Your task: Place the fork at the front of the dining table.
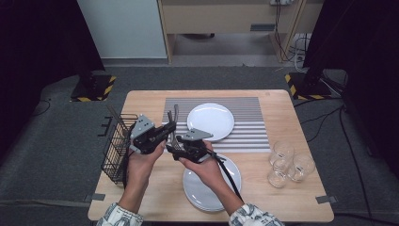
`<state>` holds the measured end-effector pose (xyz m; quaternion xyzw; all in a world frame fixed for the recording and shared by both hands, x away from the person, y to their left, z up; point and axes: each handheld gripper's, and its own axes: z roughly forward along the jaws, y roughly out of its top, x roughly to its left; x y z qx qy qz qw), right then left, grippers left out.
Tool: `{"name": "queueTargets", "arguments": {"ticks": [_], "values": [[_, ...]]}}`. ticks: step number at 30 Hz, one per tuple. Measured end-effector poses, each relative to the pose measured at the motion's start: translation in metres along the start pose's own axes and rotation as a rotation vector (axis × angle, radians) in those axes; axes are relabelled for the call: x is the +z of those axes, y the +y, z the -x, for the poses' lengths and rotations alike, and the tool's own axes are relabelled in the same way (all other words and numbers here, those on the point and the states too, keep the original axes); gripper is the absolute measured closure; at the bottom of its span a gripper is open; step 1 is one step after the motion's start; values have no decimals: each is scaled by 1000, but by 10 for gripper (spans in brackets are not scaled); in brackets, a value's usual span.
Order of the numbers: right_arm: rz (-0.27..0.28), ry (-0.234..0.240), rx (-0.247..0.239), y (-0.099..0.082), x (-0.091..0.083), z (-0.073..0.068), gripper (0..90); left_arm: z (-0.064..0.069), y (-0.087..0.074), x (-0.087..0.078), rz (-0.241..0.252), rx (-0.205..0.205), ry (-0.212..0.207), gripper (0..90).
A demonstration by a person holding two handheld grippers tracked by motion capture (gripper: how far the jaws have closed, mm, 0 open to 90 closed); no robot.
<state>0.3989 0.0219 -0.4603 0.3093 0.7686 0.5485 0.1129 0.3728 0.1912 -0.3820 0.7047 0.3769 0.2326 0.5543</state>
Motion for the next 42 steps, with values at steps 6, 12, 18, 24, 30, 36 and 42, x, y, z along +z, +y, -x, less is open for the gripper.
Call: {"name": "queueTargets", "arguments": {"ticks": [6, 12, 18, 24, 30, 36, 42], "values": [[-5, -5, 2, -1, 1, 1, 433, 1, 0, 0, 1, 1, -2, 866], [-4, -6, 2, -1, 1, 2, 463, 1, 0, 0, 1, 1, -2, 867], [-4, -3, -3, -1, 2, 2, 496, 1, 0, 0, 3, 0, -2, 866], [-2, 0, -2, -2, 3, 1, 520, 1, 1, -1, 6, -2, -2, 866], [2, 0, 6, -2, 3, 1, 538, 2, 1, -1, 5, 2, -6, 866], [7, 0, 8, -2, 3, 1, 565, 2, 1, -1, 5, 2, -6, 866], [14, 2, 14, -1, 2, 2, 595, 2, 2, -1, 5, 1, -6, 866]]}}
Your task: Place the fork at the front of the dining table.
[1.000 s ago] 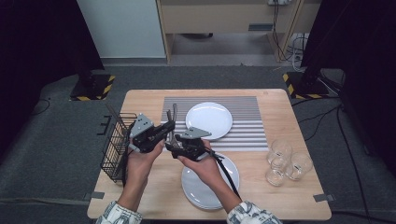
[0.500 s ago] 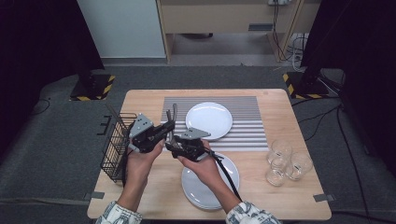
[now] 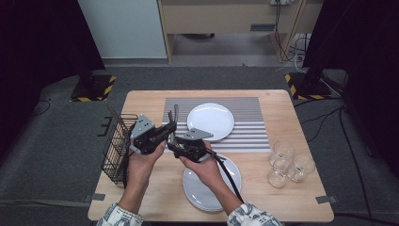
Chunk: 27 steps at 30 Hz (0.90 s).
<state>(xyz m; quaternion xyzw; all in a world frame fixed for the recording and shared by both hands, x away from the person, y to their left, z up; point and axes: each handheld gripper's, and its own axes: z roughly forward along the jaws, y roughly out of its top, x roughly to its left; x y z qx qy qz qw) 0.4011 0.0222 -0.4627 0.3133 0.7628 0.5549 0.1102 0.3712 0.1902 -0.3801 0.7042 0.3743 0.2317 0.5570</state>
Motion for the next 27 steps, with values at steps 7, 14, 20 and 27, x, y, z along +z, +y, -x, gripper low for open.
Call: {"name": "queueTargets", "arguments": {"ticks": [7, 14, 20, 27], "values": [[2, 1, -1, 0, 0, 0, 624, 0, 0, 0, 1, -1, 2, 866], [3, 1, -2, -1, -1, 0, 648, -1, 0, 0, -1, -1, 1, 866], [-3, 5, -6, -1, -1, -1, 658, -1, -1, 0, -4, -9, 1, 866], [-15, 0, -17, -1, -1, -2, 672, -1, -1, 1, 4, -15, 1, 859]]}}
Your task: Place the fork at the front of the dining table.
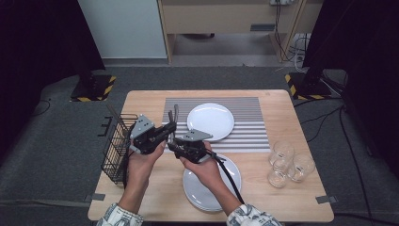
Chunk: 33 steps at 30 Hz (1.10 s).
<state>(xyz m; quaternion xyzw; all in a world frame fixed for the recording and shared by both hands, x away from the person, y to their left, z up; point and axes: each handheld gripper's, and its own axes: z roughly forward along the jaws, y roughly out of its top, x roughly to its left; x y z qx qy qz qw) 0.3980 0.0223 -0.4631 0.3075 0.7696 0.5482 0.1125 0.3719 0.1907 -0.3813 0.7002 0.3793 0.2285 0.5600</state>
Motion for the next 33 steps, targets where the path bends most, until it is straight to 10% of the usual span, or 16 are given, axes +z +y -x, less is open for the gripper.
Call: {"name": "queueTargets", "arguments": {"ticks": [19, 33], "values": [[-6, -10, -7, 0, -6, 5, 675, 4, -2, 5, -13, 6, 0, 774], [-17, -73, -19, 8, -32, 22, 676, 9, -4, 10, -6, 11, -1, 427]]}}
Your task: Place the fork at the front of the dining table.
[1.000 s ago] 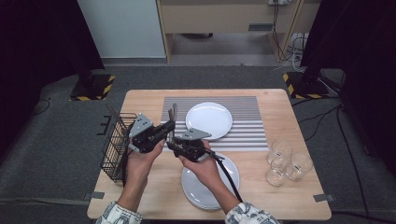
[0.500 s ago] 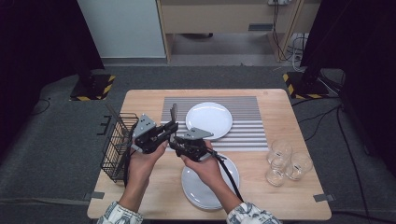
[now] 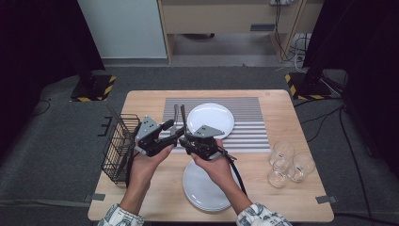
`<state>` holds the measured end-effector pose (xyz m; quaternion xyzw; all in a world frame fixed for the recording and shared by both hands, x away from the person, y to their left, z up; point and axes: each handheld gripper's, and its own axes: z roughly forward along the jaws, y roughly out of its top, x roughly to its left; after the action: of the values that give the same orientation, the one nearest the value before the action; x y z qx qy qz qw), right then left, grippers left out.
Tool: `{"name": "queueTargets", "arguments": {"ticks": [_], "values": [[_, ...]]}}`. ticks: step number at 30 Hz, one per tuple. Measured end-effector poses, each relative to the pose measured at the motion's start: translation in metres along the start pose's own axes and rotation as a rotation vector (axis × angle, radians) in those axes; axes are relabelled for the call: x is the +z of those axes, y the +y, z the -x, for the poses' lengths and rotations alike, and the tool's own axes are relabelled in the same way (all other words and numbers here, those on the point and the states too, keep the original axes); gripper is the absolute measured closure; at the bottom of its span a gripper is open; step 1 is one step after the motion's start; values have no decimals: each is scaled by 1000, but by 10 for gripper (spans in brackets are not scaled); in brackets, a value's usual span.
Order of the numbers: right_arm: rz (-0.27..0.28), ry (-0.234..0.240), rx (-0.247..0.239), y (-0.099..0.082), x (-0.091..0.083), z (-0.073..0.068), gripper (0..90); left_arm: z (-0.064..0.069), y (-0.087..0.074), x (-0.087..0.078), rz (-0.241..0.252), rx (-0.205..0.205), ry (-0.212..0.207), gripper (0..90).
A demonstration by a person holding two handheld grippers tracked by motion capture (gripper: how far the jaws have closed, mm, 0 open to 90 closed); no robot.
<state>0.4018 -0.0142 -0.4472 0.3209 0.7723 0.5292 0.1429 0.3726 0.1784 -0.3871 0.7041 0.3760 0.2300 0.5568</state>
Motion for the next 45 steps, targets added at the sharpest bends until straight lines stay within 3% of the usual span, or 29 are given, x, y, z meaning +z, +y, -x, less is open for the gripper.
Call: {"name": "queueTargets", "arguments": {"ticks": [5, 16, 24, 29, 37, 45], "values": [[0, -32, 12, 2, -13, 11, 676, -1, -2, 1, -18, -18, -7, 351], [9, -80, 25, 7, -39, 30, 675, -2, -10, 1, -34, -13, 7, 238], [33, -111, 38, 12, -61, 41, 675, -1, -21, 3, -71, -16, 1, 141], [42, -130, 50, 14, -73, 48, 675, 5, -28, 4, -87, 3, 14, 121], [62, -170, 85, 15, -89, 62, 675, 7, -40, 2, -109, -7, 24, 99], [54, -204, 89, 16, -100, 73, 675, 5, -44, 2, -110, -15, 25, 72]]}}
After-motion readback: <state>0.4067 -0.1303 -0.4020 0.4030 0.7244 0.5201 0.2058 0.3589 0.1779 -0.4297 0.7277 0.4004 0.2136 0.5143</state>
